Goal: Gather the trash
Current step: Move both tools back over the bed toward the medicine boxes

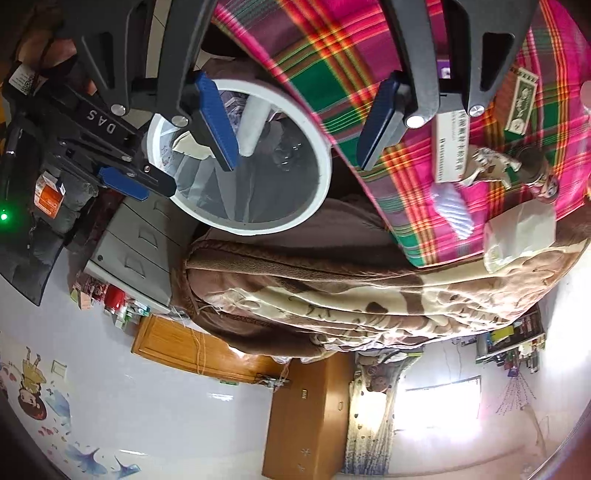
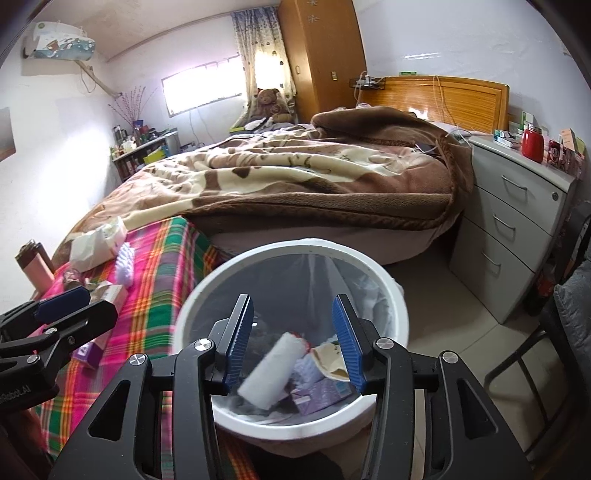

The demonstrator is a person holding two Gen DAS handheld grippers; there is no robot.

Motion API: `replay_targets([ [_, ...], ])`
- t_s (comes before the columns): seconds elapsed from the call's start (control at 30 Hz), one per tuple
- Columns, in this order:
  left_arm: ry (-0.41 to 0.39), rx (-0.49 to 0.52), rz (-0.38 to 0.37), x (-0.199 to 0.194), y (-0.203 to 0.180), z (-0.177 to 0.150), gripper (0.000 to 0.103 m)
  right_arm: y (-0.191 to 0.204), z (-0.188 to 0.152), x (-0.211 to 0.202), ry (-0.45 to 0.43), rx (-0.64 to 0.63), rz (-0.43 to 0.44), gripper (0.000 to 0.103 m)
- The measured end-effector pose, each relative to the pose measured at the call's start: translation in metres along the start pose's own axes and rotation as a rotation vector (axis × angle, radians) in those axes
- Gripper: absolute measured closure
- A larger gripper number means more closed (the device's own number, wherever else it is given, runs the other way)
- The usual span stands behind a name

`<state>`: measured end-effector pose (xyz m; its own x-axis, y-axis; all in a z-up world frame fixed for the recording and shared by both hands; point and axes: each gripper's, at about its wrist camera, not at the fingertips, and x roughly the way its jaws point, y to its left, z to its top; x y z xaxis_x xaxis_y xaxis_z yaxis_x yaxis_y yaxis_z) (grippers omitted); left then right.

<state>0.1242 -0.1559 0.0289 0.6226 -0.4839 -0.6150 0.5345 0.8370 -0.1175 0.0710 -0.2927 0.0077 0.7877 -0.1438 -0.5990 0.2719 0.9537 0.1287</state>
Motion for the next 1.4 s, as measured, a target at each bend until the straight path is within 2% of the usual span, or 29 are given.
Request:
replay_targets([
  [0.47, -0.042, -0.076, 0.104, -0.036, 0.053, -0.024, 0.032, 0.045, -0.009, 0.001, 0.013, -0.04, 0.1, 0.049],
  [0.53, -0.048, -0.089, 0.128, -0.042, 0.062, -0.028, 0.032, 0.053, -0.011, 0.002, 0.018, -0.048, 0.114, 0.045],
  [0.67, -0.058, -0.129, 0.161, -0.054, 0.084, -0.037, 0.03, 0.071, -0.016, 0.005, 0.032, -0.076, 0.14, 0.042],
  [0.9, -0.034, -0.189, 0.211, -0.061, 0.123, -0.055, 0.029, 0.098, -0.022, 0.016, 0.074, -0.102, 0.18, 0.035],
  [1.1, 0.0, -0.226, 0.242, -0.059, 0.15, -0.068, 0.029, 0.118, -0.024, 0.028, 0.113, -0.11, 0.201, 0.034],
  [1.4, 0.045, -0.235, 0.237, -0.048, 0.174, -0.072, 0.029, 0.151, -0.024, 0.045, 0.144, -0.153, 0.215, 0.034],
])
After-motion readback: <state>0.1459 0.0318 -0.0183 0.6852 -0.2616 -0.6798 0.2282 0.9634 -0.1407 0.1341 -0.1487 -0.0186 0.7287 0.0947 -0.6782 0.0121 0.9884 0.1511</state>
